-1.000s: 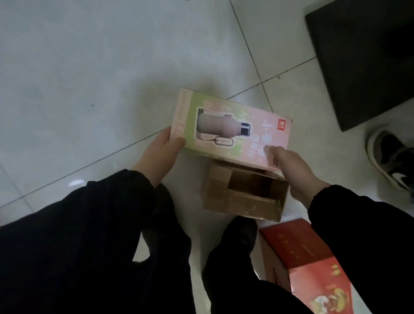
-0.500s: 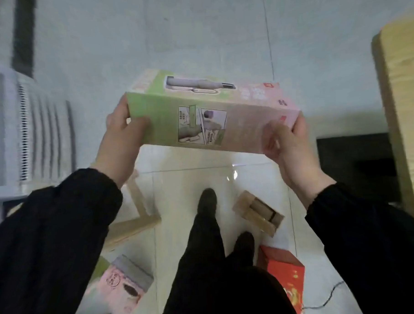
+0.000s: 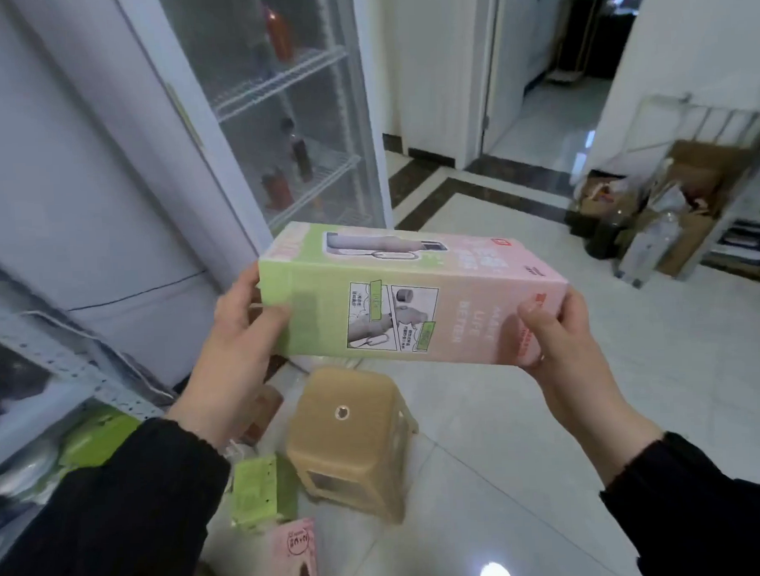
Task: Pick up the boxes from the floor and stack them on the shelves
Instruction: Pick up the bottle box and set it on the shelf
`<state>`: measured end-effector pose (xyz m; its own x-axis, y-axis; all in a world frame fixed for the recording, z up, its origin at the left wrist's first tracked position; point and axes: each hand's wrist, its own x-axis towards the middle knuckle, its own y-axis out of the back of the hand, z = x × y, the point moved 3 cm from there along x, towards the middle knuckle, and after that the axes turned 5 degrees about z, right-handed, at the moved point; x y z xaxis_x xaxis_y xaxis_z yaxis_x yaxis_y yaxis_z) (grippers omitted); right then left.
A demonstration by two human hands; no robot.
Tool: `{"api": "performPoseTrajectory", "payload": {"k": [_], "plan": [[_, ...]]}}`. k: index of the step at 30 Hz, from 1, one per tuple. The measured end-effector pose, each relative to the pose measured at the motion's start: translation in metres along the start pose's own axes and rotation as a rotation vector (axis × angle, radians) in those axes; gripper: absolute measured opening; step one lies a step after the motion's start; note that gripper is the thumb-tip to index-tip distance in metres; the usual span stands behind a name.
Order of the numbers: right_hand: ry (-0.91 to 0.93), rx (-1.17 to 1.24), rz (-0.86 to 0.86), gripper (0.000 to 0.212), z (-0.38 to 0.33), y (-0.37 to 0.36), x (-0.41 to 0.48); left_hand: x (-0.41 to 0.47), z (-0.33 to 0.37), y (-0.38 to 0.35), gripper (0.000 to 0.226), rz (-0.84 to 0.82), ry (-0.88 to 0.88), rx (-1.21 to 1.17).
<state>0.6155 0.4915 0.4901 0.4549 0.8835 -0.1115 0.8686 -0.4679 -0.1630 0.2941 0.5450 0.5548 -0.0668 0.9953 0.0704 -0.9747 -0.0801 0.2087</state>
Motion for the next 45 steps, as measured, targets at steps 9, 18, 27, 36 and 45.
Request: {"api": "performPoseTrajectory", "payload": {"k": [9,18,27,36,45], "plan": [[0.114,-0.041,-0.345,0.026,-0.017,-0.275,-0.098,-0.072,0.002,0.288,0.03,0.5,-0.053,-0.112],[0.154,-0.114,-0.712,0.053,0.005,-0.443,-0.18,-0.143,-0.021,0.436,0.04,0.822,-0.027,-0.048],[0.146,-0.104,-0.967,0.043,0.006,-0.554,-0.174,-0.154,-0.026,0.477,0.038,1.082,-0.022,-0.065],[0.201,-0.055,-1.16,0.066,0.014,-0.64,-0.181,-0.146,-0.035,0.502,0.051,1.244,-0.053,-0.012],[0.354,-0.051,-1.011,0.069,0.007,-0.73,-0.168,-0.067,-0.054,0.606,0.058,1.13,-0.083,0.209]]}}
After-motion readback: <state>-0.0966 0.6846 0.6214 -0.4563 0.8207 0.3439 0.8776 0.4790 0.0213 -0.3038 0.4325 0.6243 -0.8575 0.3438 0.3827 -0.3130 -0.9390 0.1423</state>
